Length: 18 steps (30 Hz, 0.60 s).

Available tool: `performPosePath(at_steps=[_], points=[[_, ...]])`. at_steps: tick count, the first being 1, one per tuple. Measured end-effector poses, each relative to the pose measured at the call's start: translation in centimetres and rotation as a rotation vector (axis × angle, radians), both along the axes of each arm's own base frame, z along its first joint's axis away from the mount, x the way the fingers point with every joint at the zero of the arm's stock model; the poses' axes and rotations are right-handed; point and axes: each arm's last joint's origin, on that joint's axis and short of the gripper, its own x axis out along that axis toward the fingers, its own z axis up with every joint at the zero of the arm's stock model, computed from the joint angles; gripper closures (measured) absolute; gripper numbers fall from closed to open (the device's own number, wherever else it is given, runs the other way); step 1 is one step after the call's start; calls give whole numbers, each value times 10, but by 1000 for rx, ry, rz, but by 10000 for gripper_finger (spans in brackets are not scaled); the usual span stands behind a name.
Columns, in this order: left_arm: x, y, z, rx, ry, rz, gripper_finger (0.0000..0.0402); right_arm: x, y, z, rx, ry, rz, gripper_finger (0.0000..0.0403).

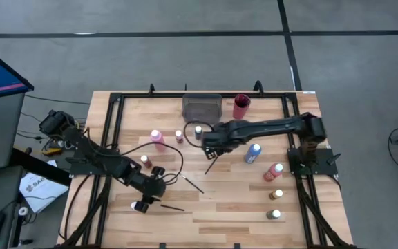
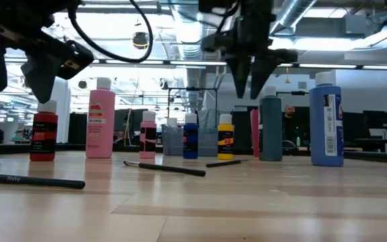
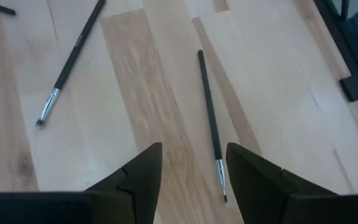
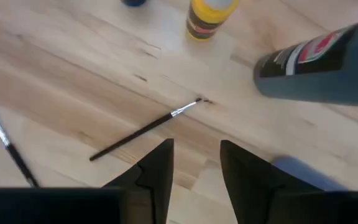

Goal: Pick & Place Paint Supplies
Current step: Put the black paintbrush into the red cup

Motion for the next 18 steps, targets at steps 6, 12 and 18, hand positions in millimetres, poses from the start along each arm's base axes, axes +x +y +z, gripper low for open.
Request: performPosePath(at_steps=[6, 12, 18], points=[[0, 0, 0, -23, 9, 39, 229, 28, 1, -11, 55, 28, -15, 228], [0, 0, 0, -48, 19, 84, 229, 39, -4, -41, 75, 101, -90, 171], [0, 0, 0, -45, 17, 86, 229, 44, -10, -60, 96, 141, -183, 164]])
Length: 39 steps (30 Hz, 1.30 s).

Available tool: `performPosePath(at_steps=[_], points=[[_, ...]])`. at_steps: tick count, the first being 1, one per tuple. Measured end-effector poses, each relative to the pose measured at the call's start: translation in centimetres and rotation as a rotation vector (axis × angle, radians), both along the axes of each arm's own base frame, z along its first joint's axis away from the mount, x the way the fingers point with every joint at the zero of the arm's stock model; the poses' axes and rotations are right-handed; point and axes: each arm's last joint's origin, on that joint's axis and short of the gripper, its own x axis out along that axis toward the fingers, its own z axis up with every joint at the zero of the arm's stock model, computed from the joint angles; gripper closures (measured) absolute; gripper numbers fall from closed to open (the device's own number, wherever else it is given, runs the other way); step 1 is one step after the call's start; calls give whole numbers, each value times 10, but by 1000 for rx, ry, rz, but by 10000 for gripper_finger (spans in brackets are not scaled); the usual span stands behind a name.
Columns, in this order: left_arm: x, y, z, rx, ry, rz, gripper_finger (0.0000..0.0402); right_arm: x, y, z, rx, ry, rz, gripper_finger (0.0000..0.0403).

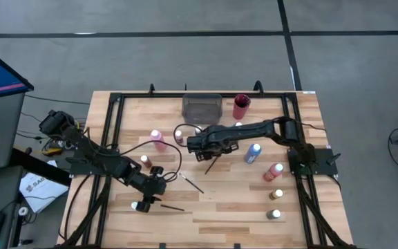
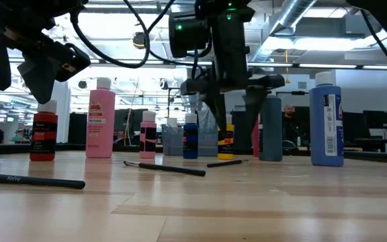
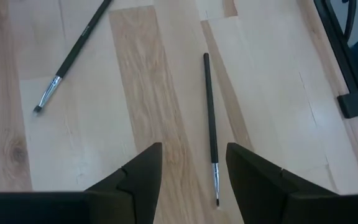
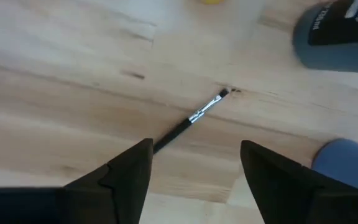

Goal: Pick & Place Paint Supplies
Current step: Put the black paintbrush into the red cup

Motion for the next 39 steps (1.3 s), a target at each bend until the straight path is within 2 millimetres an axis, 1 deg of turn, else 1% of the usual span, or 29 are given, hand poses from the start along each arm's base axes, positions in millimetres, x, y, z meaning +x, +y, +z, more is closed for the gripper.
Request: performPosePath(at_steps=[3, 9, 13, 19, 23, 31, 35, 39], points=[[-1, 0, 0, 7, 3, -38, 229, 0, -5, 1, -17, -13, -74, 172], [-7, 1, -1, 37, 47, -208, 229, -1, -17, 1, -42, -20, -200, 186], [-12, 3, 4, 62, 41, -254, 229, -2, -15, -3, -58, -26, -265, 187], [-16, 6, 8, 106, 25, -278, 229, -9, -17, -17, -84, 5, -334, 184], [-16, 7, 8, 119, 22, -284, 229, -8, -17, -28, -117, -37, -339, 188], [-15, 8, 8, 143, 12, -270, 229, -20, -18, -49, -149, 1, -394, 196], [-15, 8, 8, 154, 4, -258, 229, -18, -16, -55, -143, -44, -394, 207], [-14, 8, 8, 154, 4, -258, 229, -18, -14, -59, -133, -69, -399, 231]])
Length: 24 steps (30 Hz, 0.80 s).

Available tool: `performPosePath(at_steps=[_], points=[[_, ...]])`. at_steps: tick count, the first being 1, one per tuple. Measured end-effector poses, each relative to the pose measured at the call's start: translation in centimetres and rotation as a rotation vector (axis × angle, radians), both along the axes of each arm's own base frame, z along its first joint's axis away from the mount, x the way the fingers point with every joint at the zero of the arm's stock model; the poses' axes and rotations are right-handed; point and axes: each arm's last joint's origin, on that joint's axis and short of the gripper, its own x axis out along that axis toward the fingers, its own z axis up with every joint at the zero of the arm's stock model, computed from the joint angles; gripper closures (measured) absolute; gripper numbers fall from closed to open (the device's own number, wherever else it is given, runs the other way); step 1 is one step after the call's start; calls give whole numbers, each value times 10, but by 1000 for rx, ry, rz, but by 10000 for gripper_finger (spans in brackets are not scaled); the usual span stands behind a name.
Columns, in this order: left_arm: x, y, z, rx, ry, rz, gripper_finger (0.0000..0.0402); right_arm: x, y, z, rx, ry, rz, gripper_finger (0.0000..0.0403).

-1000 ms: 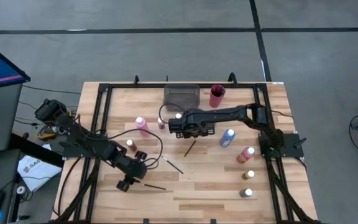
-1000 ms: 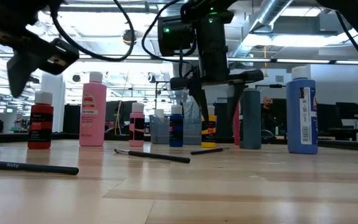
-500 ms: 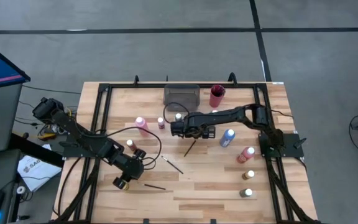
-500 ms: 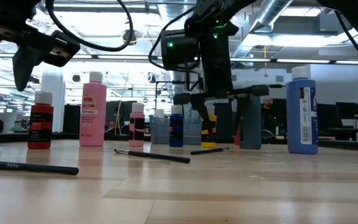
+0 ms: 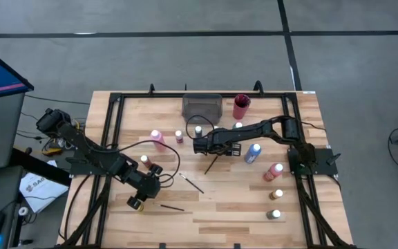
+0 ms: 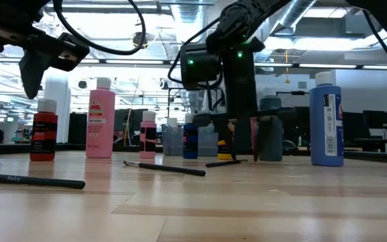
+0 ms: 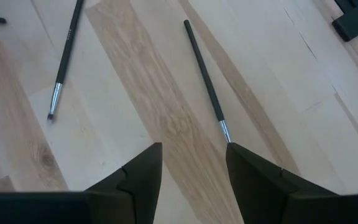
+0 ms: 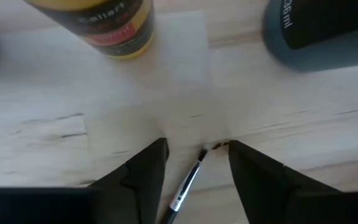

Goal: Pick & Place Paint Supplies
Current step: Put the black paintbrush into the red cup

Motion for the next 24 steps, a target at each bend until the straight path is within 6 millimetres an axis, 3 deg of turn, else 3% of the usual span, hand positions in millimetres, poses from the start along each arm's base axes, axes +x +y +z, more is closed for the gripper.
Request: performPosePath(at_steps=[15, 24], points=[[0, 0, 0, 4, -3, 7, 229, -1, 3, -3, 29, 2, 13, 391], [1, 0, 0, -4, -5, 33, 229, -8, 14, 17, 68, 9, 116, 402]])
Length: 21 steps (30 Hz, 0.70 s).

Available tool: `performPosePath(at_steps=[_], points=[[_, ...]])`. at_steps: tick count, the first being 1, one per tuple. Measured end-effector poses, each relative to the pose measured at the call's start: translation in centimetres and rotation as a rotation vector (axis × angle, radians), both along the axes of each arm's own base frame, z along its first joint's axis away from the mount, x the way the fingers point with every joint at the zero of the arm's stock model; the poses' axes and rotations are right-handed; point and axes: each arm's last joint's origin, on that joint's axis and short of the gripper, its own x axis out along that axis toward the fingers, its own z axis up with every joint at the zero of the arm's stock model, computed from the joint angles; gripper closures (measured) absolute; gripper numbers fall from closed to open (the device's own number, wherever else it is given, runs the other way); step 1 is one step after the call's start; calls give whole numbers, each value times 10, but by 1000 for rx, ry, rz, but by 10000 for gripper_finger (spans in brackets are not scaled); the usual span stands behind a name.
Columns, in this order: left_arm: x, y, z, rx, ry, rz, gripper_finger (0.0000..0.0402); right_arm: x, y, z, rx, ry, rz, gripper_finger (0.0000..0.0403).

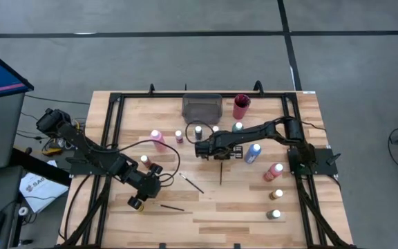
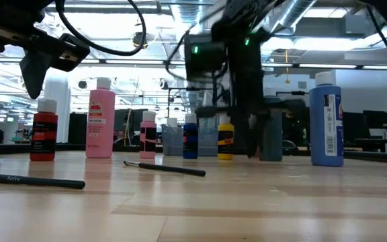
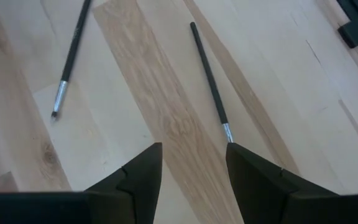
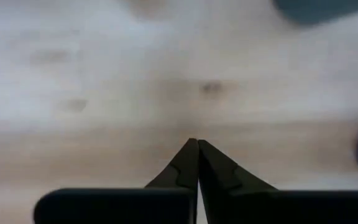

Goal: Pick & Place Paint Supplies
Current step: Put the black paintbrush into the red cup

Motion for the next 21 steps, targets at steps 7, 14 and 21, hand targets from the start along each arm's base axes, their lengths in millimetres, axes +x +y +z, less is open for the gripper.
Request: performPosePath(at_steps=[7, 14, 21], points=[[0, 3, 4, 25, -42, 43, 229, -13, 21, 54, -120, -121, 112, 402], [1, 6, 14, 59, -144, 98, 229, -46, 20, 136, -526, -340, 114, 403], [7, 7, 21, 67, -250, 156, 229, -91, -22, 204, -960, -313, 91, 403]])
